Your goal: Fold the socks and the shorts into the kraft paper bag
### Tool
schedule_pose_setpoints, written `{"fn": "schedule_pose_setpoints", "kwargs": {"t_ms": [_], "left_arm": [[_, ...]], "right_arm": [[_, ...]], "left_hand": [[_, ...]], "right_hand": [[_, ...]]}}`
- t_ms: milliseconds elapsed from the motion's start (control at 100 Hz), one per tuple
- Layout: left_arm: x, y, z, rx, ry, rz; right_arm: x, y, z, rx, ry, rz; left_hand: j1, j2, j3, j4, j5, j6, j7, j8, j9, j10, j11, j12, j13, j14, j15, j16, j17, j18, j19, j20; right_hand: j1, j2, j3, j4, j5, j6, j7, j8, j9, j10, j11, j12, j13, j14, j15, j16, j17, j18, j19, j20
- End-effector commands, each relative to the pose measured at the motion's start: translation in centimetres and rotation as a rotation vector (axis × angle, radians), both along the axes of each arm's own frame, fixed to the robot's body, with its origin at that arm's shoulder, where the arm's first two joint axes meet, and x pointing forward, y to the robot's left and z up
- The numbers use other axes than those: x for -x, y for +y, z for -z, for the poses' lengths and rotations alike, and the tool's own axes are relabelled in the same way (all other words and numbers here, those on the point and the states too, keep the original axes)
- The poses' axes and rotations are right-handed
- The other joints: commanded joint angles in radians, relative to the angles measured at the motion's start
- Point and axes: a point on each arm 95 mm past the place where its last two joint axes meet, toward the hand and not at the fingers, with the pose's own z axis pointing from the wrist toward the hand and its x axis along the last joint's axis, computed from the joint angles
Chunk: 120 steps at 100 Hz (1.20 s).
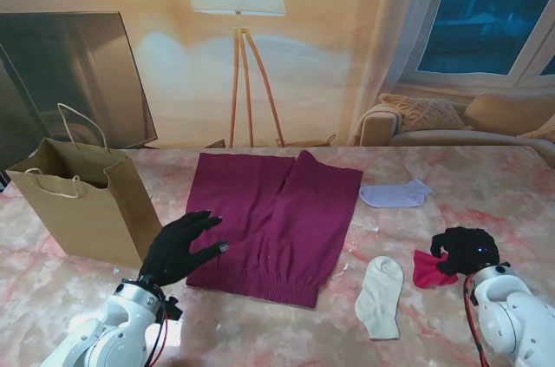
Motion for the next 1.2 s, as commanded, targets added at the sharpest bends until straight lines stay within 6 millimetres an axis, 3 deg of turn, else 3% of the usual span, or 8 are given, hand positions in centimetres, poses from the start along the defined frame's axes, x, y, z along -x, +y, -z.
{"fn": "schedule_pose_setpoints", "kwargs": {"t_ms": [0,60,120,190,400,570,820,1190], "left_arm": [[0.1,-0.1,-0.1,-0.002,0.002,0.003],[0.0,-0.1,-0.1,-0.004,0.002,0.005],[-0.1,-0.1,-0.2,-0.006,0.000,0.007],[-0.2,-0.3,-0.3,-0.005,-0.004,0.010],[-0.4,-0.7,-0.6,-0.002,-0.020,0.024],[-0.4,-1.1,-1.1,0.018,-0.039,0.040],[-0.4,-1.2,-2.0,0.023,-0.071,0.072],[0.0,-0.4,-1.8,0.008,-0.061,0.092]], "right_arm": [[0.4,1.3,0.1,-0.032,-0.008,-0.029],[0.3,2.0,-0.5,-0.077,-0.044,-0.044],[0.2,2.9,-1.3,-0.117,-0.083,-0.065],[0.1,4.1,-2.4,-0.143,-0.128,-0.099],[-0.3,9.2,-5.8,-0.236,-0.215,-0.219],[-0.4,14.6,-7.7,-0.311,-0.236,-0.325],[-0.4,22.5,-8.9,-0.412,-0.238,-0.479],[-0.1,31.0,-10.0,-0.533,-0.263,-0.610]], "left_hand": [[-0.007,0.028,-0.019,0.067,-0.018,-0.011,-0.020,0.006,-0.049,0.005,-0.024,-0.009,-0.026,-0.026,-0.028,-0.009,-0.014,-0.025,-0.011,-0.007],[-0.006,0.023,-0.019,0.067,-0.018,-0.010,-0.020,0.006,-0.047,0.007,-0.023,-0.008,-0.025,-0.024,-0.028,-0.009,-0.014,-0.024,-0.010,-0.006],[-0.002,0.015,-0.018,0.068,-0.020,-0.004,-0.021,0.006,-0.047,0.009,-0.023,-0.007,-0.025,-0.023,-0.028,-0.009,-0.013,-0.024,-0.010,-0.006],[0.003,0.000,-0.018,0.068,-0.022,0.004,-0.021,0.005,-0.043,0.009,-0.021,-0.006,-0.021,-0.022,-0.026,-0.008,-0.010,-0.025,-0.008,-0.005],[0.008,-0.082,-0.019,0.071,-0.045,0.049,-0.031,0.001,-0.038,0.021,-0.014,0.002,-0.011,-0.013,-0.019,-0.004,-0.001,-0.019,0.001,0.001],[0.001,-0.184,-0.022,0.073,-0.076,0.083,-0.044,-0.003,-0.043,0.041,-0.013,0.010,-0.007,0.000,-0.015,0.000,0.003,-0.013,0.008,0.006],[0.030,-0.331,-0.033,0.023,-0.146,0.120,-0.078,-0.020,-0.085,0.054,-0.021,0.018,-0.033,0.005,-0.022,-0.001,-0.007,-0.001,-0.002,0.006],[0.090,-0.422,-0.019,0.000,-0.137,0.131,-0.050,0.003,-0.066,0.064,-0.010,0.029,-0.015,0.016,-0.012,0.006,0.007,0.011,-0.014,0.014]], "right_hand": [[0.029,0.018,0.002,-0.016,0.042,-0.041,0.038,0.024,0.048,0.019,-0.086,-0.106,0.077,0.015,-0.061,-0.071,0.039,0.031,0.066,0.039],[0.046,0.036,0.010,-0.005,0.045,-0.033,0.038,-0.012,0.139,0.030,-0.138,-0.223,0.213,0.031,-0.074,-0.118,0.112,0.050,0.121,0.037],[0.057,0.042,0.020,0.001,0.060,-0.010,0.048,-0.051,0.256,0.047,-0.141,-0.271,0.323,0.048,-0.060,-0.131,0.181,0.060,0.174,0.034],[0.058,0.029,0.030,-0.003,0.074,0.013,0.073,-0.103,0.377,0.052,-0.120,-0.285,0.430,0.053,-0.002,-0.122,0.270,0.063,0.262,0.018],[0.057,0.010,0.046,-0.010,0.118,0.093,0.103,-0.199,0.481,0.091,-0.068,-0.282,0.537,0.070,0.101,-0.073,0.365,0.062,0.359,-0.022],[0.062,-0.005,0.046,-0.011,0.141,0.122,0.102,-0.227,0.521,0.111,-0.057,-0.286,0.577,0.073,0.127,-0.063,0.407,0.059,0.370,-0.039],[0.065,-0.008,0.048,-0.011,0.143,0.125,0.103,-0.235,0.525,0.117,-0.050,-0.280,0.579,0.072,0.140,-0.055,0.413,0.054,0.369,-0.049],[0.066,-0.002,0.048,-0.010,0.141,0.120,0.107,-0.233,0.522,0.115,-0.050,-0.277,0.577,0.071,0.142,-0.054,0.410,0.051,0.369,-0.057]]}}
